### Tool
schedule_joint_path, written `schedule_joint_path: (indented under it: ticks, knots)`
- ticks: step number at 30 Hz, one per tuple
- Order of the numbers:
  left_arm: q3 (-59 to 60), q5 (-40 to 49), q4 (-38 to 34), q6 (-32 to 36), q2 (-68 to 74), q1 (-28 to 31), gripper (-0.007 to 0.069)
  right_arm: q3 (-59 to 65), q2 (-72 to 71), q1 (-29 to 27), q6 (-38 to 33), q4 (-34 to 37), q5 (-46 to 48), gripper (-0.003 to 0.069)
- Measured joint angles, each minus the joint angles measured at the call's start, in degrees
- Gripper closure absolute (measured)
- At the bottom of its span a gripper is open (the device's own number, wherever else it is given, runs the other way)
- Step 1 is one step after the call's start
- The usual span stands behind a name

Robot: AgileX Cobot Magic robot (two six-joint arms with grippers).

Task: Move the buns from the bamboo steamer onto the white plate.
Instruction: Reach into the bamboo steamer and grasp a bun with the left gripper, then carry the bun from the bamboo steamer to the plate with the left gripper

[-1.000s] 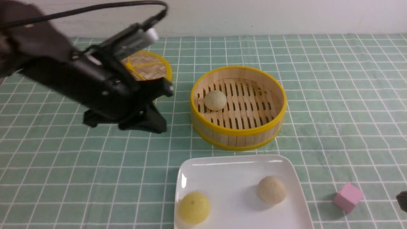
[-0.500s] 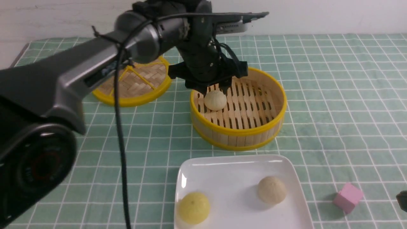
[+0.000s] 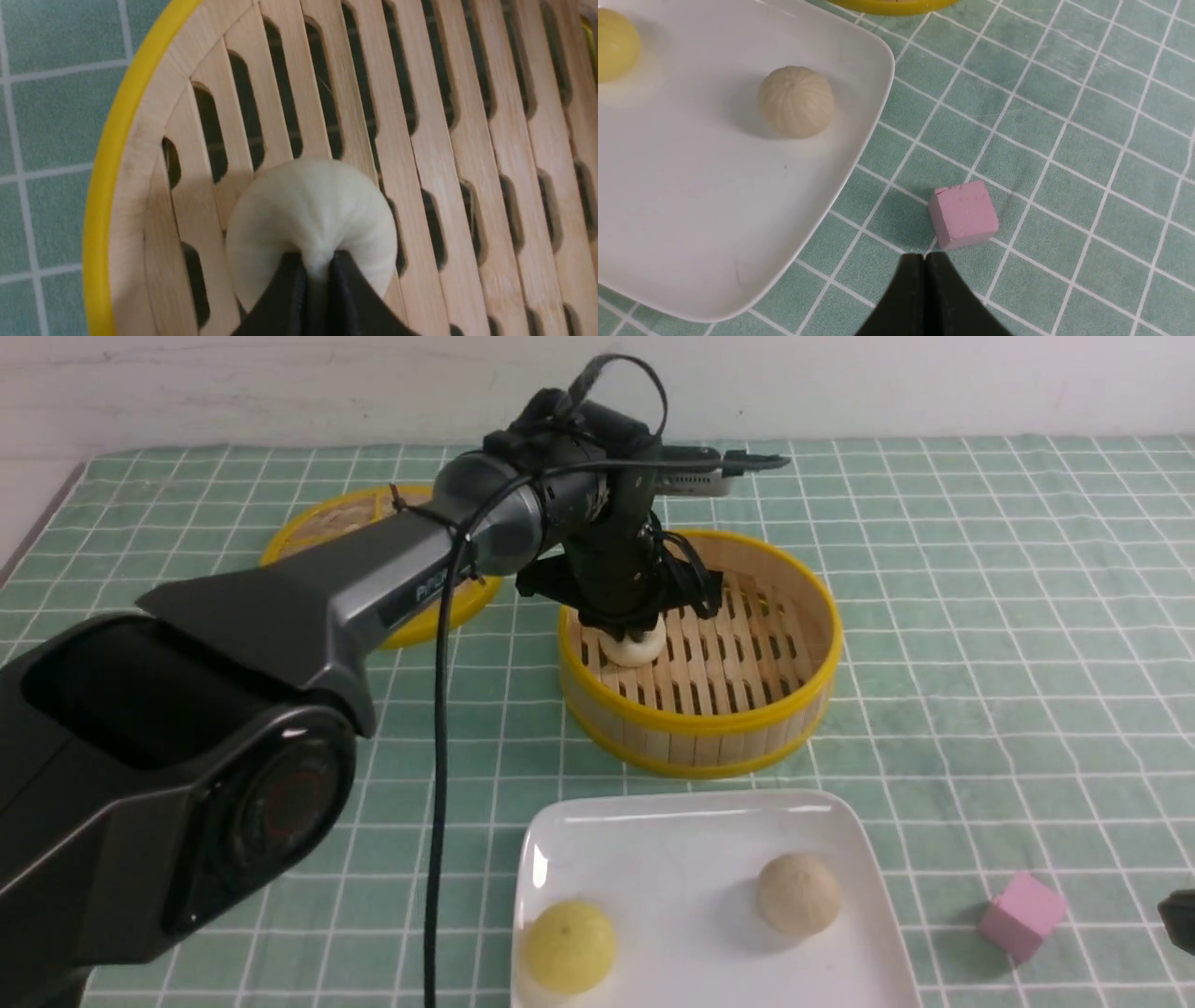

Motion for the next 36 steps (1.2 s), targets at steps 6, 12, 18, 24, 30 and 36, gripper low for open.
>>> schedule_joint_path:
  ticks: [6,12,18,24,30,36]
  knots:
    - [-3.37,11.11,-5.07,5.34,-7.6,0.0,0.0598,0.0,0.0,0.0,0.0,0.0,-0.06,0.0662]
    - [-4.48,17.53,-5.81,14.12,-21.26,0.0,0.0598,0.0,0.0,0.0,0.0,0.0,-0.13,0.0659]
    - [4.51,17.62,-10.46,15.7,-27.98,-0.38,0.0598,0.0,-0.04,0.0,-0.05,0.0,-0.21,0.0657]
    - [23.59,15.48,-13.37,15.98,-30.75,-6.87,0.0594,0.0,-0.06,0.0,-0.05,0.0,-0.31,0.0654]
    - [38.14,-0.66,-13.37,13.74,-28.46,-11.16,0.0585,0.0,-0.06,0.0,-0.05,-0.02,-0.36,0.0649]
    - [43.49,-11.39,-13.2,11.93,-25.77,-14.19,0.052,0.04,-0.06,0.0,-0.05,-0.02,-0.42,0.0645]
